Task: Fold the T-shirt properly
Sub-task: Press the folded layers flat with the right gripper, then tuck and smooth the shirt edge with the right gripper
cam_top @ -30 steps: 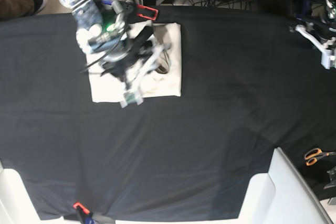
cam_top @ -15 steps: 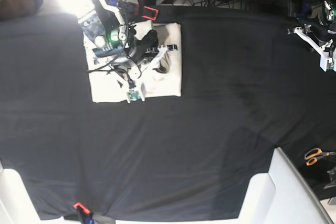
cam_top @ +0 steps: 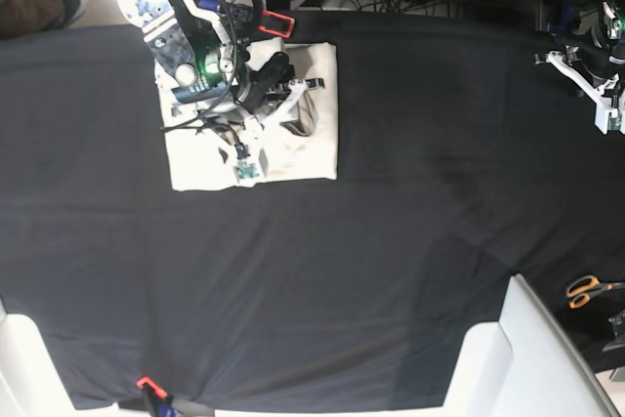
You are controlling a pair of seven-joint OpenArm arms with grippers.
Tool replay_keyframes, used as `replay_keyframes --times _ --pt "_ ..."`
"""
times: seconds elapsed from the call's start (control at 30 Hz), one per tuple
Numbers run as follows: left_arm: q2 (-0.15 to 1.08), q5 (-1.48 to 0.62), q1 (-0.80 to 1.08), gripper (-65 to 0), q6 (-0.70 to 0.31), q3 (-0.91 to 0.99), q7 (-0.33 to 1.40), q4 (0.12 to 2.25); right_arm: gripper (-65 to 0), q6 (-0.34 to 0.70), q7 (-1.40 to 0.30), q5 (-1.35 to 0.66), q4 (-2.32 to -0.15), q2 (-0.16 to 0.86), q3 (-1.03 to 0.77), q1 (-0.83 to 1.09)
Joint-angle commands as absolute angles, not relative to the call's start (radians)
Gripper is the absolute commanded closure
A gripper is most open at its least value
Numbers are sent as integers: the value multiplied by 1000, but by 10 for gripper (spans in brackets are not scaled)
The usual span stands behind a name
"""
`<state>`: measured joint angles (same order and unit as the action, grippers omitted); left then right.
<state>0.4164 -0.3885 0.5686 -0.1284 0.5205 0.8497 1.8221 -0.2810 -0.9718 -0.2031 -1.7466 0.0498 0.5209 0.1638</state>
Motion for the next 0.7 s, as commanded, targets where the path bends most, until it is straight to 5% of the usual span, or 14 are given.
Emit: replay_keyframes --times 0.0,0.2,0.67 --pt "432 -383 572 0 -124 529 835 1834 -276 -282 -947 -205 -1758 47 524 154" --pt "432 -383 572 0 -124 529 835 1834 0 -280 -909 -205 -1753 67 524 154" --pt "418 -383 572 0 -124 529 835 1834 0 -280 -911 -205 -1756 61 697 70"
